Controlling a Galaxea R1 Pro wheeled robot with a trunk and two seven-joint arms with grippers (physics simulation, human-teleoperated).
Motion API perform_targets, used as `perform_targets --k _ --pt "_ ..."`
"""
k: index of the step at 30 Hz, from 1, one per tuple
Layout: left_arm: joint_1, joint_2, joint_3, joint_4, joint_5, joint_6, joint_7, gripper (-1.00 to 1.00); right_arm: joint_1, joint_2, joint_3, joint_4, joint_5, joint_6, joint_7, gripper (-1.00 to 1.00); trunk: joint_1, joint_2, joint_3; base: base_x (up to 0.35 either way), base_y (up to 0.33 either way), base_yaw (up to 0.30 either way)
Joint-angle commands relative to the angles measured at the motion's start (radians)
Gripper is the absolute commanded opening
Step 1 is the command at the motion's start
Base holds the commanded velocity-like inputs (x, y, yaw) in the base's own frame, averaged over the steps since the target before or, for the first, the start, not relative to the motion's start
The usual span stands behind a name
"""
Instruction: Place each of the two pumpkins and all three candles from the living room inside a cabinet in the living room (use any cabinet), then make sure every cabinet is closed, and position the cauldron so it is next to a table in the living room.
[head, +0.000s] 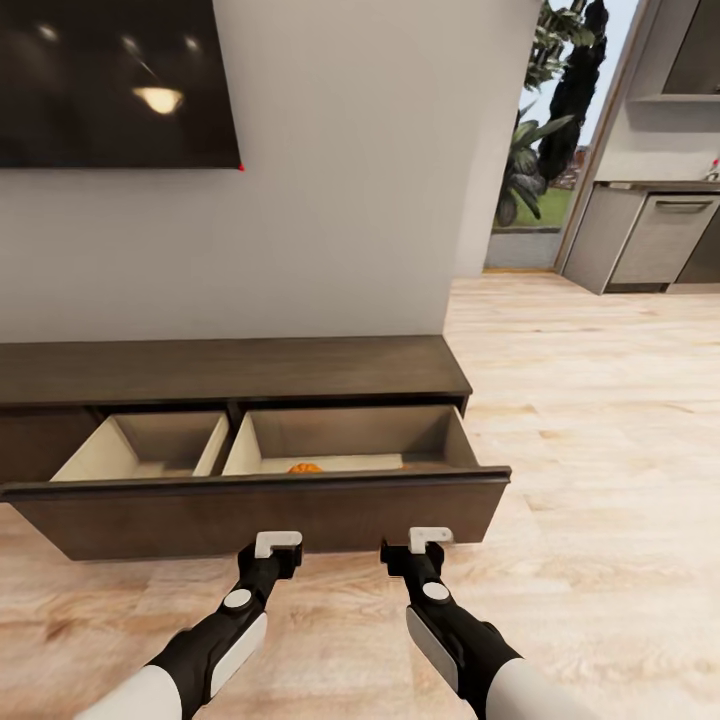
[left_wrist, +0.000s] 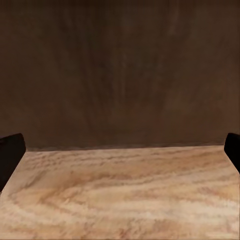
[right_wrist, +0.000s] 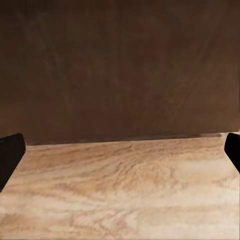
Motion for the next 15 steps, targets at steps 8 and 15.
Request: perform_targets --k 8,15 --pt "-0.001 0.0 -0.009 -0.001 0.01 -0.003 0.007 1.0 -0.001 -0.001 0.008 0.001 -0.011 -0.006 -0.007 1.0 0.0 0.0 -0.001 0.213 0.007 0.0" --pt "-0.001 0.0 -0.01 -0.001 0.008 -0.004 0.007 1.0 -0.001 -0.001 0.007 0.001 -0.011 -0.006 -0.007 1.0 0.0 0.0 -0.001 0.199 0.001 0.0"
